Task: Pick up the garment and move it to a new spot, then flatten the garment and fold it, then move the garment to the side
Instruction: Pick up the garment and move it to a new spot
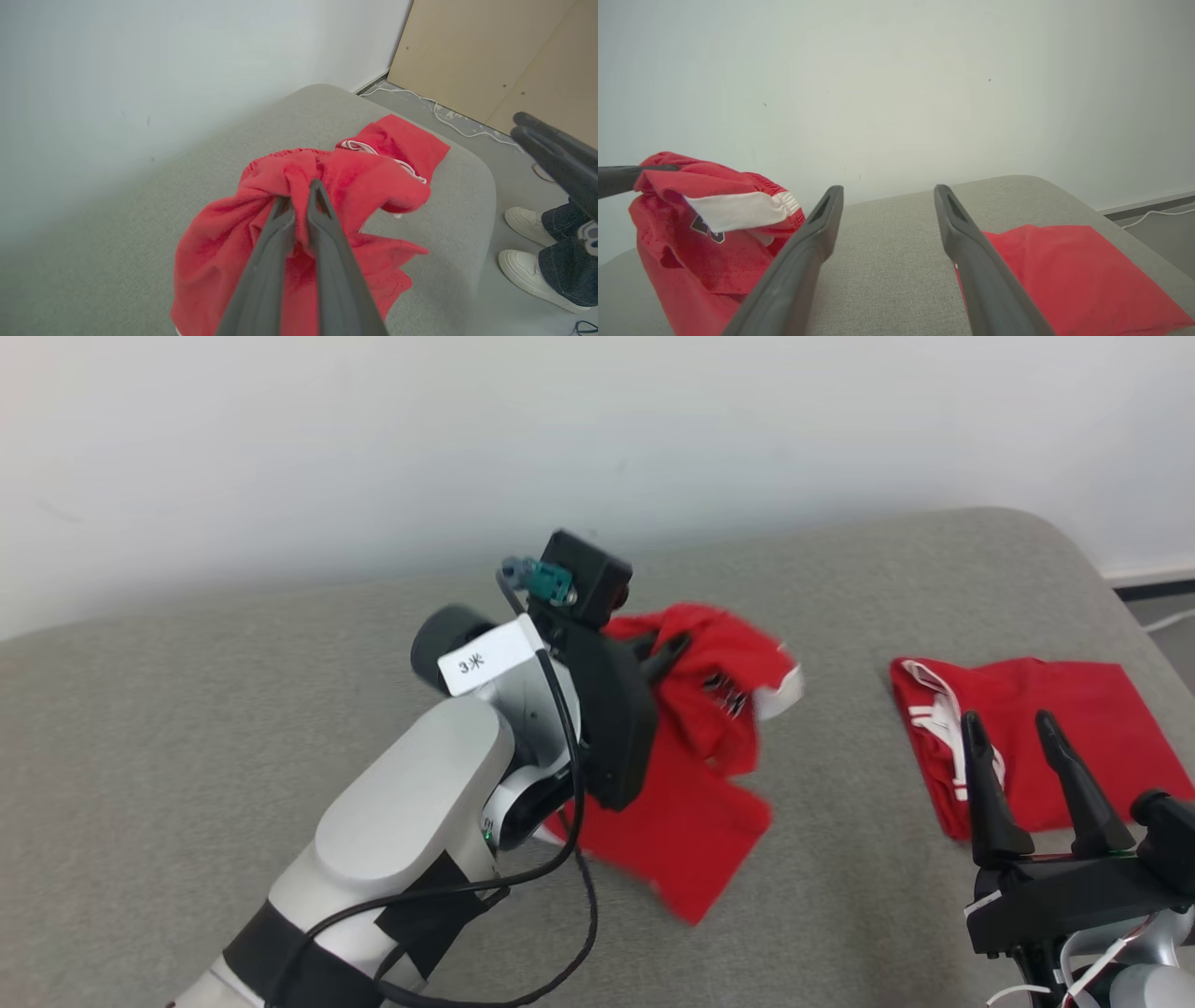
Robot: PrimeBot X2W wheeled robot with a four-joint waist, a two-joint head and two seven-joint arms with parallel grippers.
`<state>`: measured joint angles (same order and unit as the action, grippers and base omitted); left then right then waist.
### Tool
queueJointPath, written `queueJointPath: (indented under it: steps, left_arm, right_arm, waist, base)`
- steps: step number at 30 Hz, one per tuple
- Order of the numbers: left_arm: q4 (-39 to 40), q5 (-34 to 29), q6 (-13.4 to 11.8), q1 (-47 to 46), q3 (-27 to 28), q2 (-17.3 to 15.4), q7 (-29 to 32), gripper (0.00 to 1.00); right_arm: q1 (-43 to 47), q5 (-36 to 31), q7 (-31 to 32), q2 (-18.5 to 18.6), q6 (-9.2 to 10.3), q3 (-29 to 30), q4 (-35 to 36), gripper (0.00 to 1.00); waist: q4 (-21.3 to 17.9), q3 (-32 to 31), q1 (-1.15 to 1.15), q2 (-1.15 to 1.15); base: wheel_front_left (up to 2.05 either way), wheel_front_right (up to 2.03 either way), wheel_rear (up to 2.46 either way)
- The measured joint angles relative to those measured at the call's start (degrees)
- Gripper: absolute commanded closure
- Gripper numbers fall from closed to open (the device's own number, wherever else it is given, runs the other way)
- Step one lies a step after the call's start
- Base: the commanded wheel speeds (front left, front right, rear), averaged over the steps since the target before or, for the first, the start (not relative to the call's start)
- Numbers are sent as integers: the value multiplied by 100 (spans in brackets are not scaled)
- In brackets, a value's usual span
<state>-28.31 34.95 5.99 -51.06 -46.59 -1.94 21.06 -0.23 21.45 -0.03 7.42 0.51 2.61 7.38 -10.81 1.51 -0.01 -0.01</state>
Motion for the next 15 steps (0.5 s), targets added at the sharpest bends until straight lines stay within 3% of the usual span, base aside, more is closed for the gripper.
queueJointPath:
  steps: [1, 2, 3, 6, 9, 11, 12, 13, 15]
  left_arm:
    - [-118, -1, -3, 42, -16, 5, 29, 94]
    - [-283, -5, -44, 70, -25, 16, 73, 95]
    - [-453, -26, -62, 101, -49, 13, 121, 86]
    - [-871, -66, -102, 219, -54, -21, 129, 84]
    - [-1226, -99, -145, 249, -54, -52, 108, 63]
    - [-1386, -141, -152, 255, -60, -91, 88, 64]
    - [-1475, -141, -166, 254, -55, -91, 30, 44]
    - [-1556, -168, -201, 255, -63, -96, 0, 0]
    - [-1672, -236, -250, 254, -67, -98, -96, 0]
  right_arm:
    - [2, 10, -1, 1, 0, 16, 10, 0]
    - [2, 21, -3, 5, 0, 29, 12, 0]
    - [2, 21, -5, 5, 0, 38, 12, 0]
    - [1, 22, -8, 3, 0, 46, 10, 0]
    - [-1, 22, -49, 5, 0, 55, 4, 0]
    - [-9, 22, -48, 2, -2, 15, -10, 0]
    - [-12, 22, -48, -2, -3, 3, -22, 0]
    - [-12, 22, -48, -1, -7, -1, -24, 0]
    - [-12, 22, -48, -1, -9, -15, -29, 0]
  waist:
    - [-69, 8, 0, 0]
    - [-132, 22, 0, 0]
    - [-185, 40, 0, 0]
    - [-285, 122, 1, 0]
    - [-317, 200, 1, 1]
    - [-301, 223, 2, 2]
    - [-288, 226, 2, 1]
    - [-270, 225, 2, 1]
    - [-232, 224, 2, 1]
  base:
    - [0, 0, 0]
    - [0, 0, 0]
    - [0, 0, 0]
    - [0, 0, 0]
    - [0, 0, 0]
    - [0, 0, 0]
    - [0, 0, 0]
    - [0, 0, 0]
    - [0, 0, 0]
